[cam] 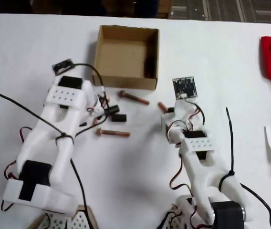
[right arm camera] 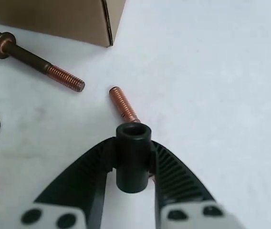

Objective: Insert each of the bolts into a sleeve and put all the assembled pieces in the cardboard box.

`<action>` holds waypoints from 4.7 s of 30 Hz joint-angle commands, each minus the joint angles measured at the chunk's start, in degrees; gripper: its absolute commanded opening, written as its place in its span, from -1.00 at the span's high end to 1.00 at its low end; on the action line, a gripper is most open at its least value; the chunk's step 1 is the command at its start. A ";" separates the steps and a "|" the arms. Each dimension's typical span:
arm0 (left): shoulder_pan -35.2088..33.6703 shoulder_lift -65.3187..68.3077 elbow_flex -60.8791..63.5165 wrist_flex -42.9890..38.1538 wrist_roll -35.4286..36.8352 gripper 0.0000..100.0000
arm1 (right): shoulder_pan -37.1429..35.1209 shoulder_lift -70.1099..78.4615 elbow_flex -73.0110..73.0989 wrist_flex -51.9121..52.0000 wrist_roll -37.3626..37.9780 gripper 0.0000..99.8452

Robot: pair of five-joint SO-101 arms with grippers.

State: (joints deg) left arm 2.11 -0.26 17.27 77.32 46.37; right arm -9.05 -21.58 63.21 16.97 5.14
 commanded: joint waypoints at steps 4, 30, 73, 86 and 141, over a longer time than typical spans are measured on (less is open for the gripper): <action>2.90 -0.09 -1.98 0.18 9.41 0.66 | -0.75 -2.33 -0.26 -1.98 0.18 0.96; 6.33 -0.09 12.44 -13.80 9.93 0.66 | -0.75 -2.33 -0.26 -1.98 0.18 0.96; 13.19 -0.09 8.04 -5.01 8.88 0.66 | -0.75 -2.33 -0.26 -1.98 0.18 0.96; 12.31 -0.09 12.70 -10.64 5.54 0.66 | -0.75 -2.33 -0.26 -1.98 0.18 0.96; 8.09 28.22 -31.78 24.53 5.10 0.66 | -0.75 -2.33 -0.26 -1.98 0.18 0.96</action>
State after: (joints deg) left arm 9.93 28.48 -12.97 99.21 51.82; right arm -9.32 -21.58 63.21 16.00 5.14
